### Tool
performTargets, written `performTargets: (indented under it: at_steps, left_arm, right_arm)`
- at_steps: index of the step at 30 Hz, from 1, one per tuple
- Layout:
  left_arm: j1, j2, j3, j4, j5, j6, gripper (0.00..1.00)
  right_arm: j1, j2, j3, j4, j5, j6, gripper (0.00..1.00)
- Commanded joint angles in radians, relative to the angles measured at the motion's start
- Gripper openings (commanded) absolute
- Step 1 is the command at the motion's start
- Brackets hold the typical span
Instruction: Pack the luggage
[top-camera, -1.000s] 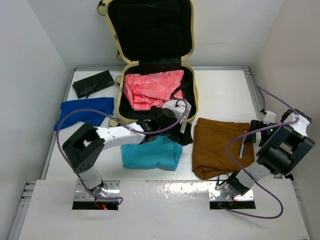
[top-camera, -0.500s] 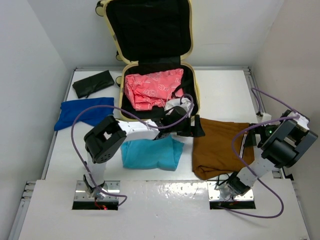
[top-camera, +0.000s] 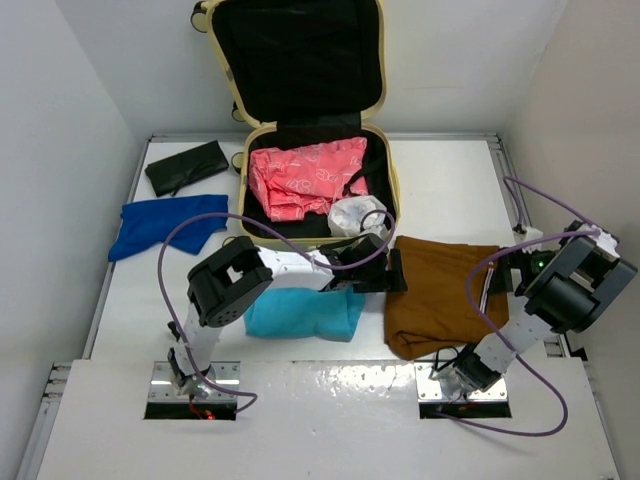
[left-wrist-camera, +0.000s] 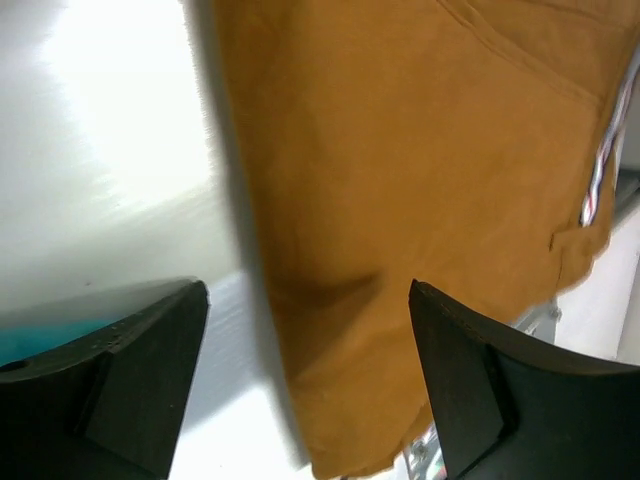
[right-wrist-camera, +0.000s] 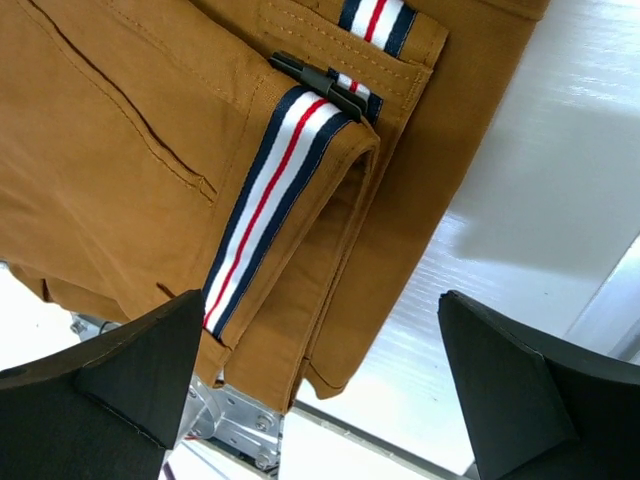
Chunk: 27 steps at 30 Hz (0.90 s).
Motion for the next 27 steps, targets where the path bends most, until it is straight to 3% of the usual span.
performTargets:
  at_steps: [1, 14, 23, 24, 25, 27]
  left_arm:
    - [-0.031, 0.009, -0.008, -0.073, -0.070, -0.058, 0.87]
    - [-0.055, 0.137, 0.044, -0.048, 0.008, -0.102, 0.83]
    - [-0.055, 0.155, 0.041, -0.028, 0.031, -0.102, 0.78]
    - [-0.055, 0.155, 0.041, -0.028, 0.031, -0.102, 0.76]
    - [-0.055, 0.155, 0.041, -0.019, 0.044, -0.102, 0.73]
    - [-0.055, 0.167, 0.041, -0.019, 0.044, -0.092, 0.61]
  right_arm:
    - [0.015, 0.005, 0.018, 0.002, -0.032, -0.002, 0.99]
    - [0.102, 0.031, -0.040, 0.026, -0.018, 0.092, 0.98]
    - [0.098, 0.088, -0.067, 0.052, -0.001, 0.166, 0.97]
    - [0.091, 0.100, -0.064, 0.049, -0.004, 0.166, 0.95]
    - [0.091, 0.103, -0.064, 0.046, -0.012, 0.161, 0.82]
    - [0.093, 0.099, -0.056, 0.034, -0.024, 0.158, 0.69]
